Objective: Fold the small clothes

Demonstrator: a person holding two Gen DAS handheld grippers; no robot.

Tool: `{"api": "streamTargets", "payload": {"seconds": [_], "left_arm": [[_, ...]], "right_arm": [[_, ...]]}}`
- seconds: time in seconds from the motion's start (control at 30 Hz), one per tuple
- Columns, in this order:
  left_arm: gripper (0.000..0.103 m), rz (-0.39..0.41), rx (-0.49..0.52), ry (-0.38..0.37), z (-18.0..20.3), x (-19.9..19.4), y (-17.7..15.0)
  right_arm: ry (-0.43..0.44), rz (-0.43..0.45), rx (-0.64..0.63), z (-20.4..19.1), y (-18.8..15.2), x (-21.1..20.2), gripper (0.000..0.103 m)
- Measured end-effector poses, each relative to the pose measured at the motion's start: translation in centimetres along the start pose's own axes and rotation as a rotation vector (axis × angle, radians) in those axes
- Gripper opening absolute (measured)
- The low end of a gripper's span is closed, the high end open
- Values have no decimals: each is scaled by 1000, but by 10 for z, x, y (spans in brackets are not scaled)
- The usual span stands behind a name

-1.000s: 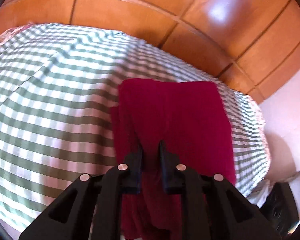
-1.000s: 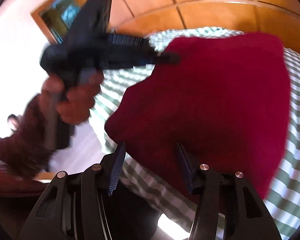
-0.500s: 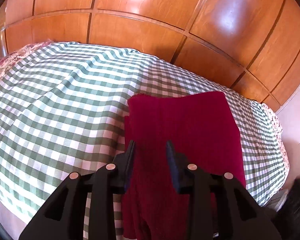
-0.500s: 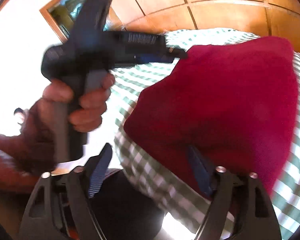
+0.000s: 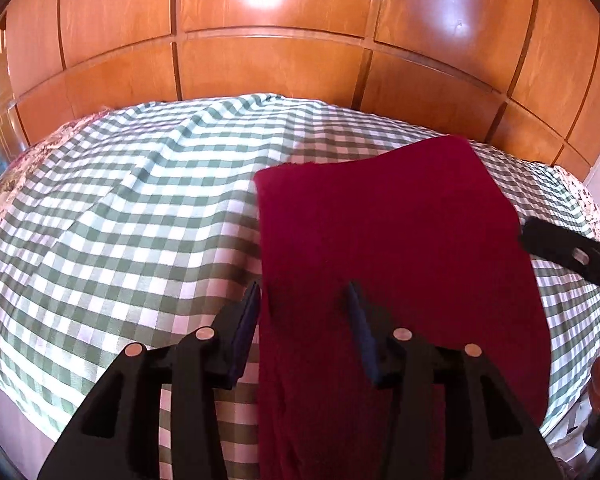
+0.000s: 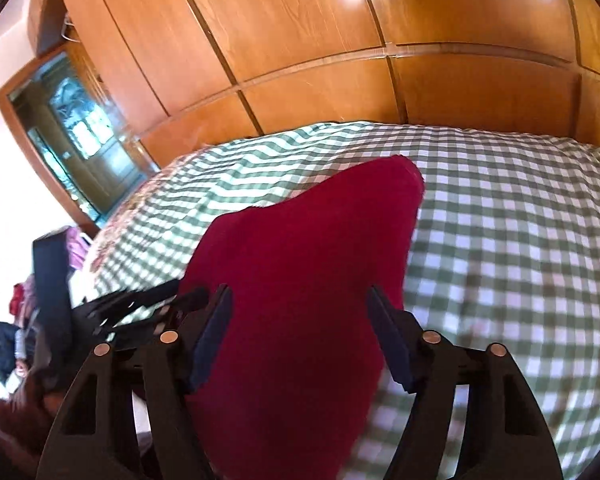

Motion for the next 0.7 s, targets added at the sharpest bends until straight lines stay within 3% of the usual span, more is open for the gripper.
{"api": "streamTargets", "payload": {"seconds": [0.1,0.17,0.23,0.37,0.43,0.57,0.7], "left_arm": [[47,6,-1,5,-4,7,-3],[50,11,6,5,-5,14,-5],[51,7,-1,-5,-7,19,-6],[55,27,0,-1,-8,20,-9],[57,33,-3,0,-8,19,-10],[62,37,-19,0,-12,16,-12],[64,40,-27,-1,-16,14,-14]], "right_arm": [[-58,-41,-6,3,4,25,66],[-144,-85,-15,11,1,52,66],[-168,-74,-11,15,1,64,69],[-173,-54,-24,13,1,62,70],[-161,-43,-35,10,-1,58,77],[-115,-17,-19,7,-3,44,88],[-46,13,42,13,-7,23,89]]}}
Point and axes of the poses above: each gripper's, at about its wrist camera, not at the fingertips, and x roughly the way its jaws point, z to its right, y to its top, the point moved 8 cm from there along x, roughly the way its jaws point, and after that the axes turned 14 degrees about -z, right-handed, at the moved point
